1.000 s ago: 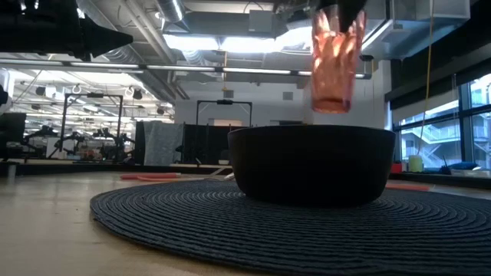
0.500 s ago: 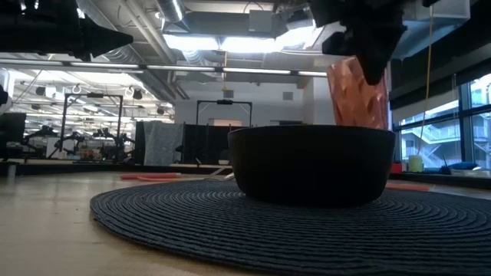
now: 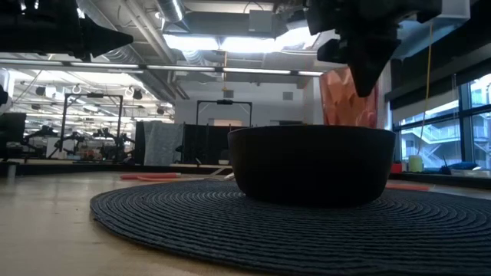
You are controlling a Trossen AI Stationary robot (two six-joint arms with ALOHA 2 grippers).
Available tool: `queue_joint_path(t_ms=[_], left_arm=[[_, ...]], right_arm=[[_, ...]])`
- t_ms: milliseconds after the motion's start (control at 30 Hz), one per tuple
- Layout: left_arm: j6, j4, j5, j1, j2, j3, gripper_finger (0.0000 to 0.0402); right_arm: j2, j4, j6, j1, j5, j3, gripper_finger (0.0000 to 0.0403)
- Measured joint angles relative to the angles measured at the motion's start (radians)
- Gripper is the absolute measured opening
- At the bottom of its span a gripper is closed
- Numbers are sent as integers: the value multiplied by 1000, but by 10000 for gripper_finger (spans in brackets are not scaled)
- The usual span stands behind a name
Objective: Pick & Place Utensil
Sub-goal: Put the orange cup on the black placemat to the top right of the black bowl
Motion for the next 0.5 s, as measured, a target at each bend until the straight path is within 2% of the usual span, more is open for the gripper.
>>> queue_joint_path(t_ms=[500], left_arm=[[0,0,0,0,0,0,4]], right_arm=[[0,44,8,0,0,0,12]])
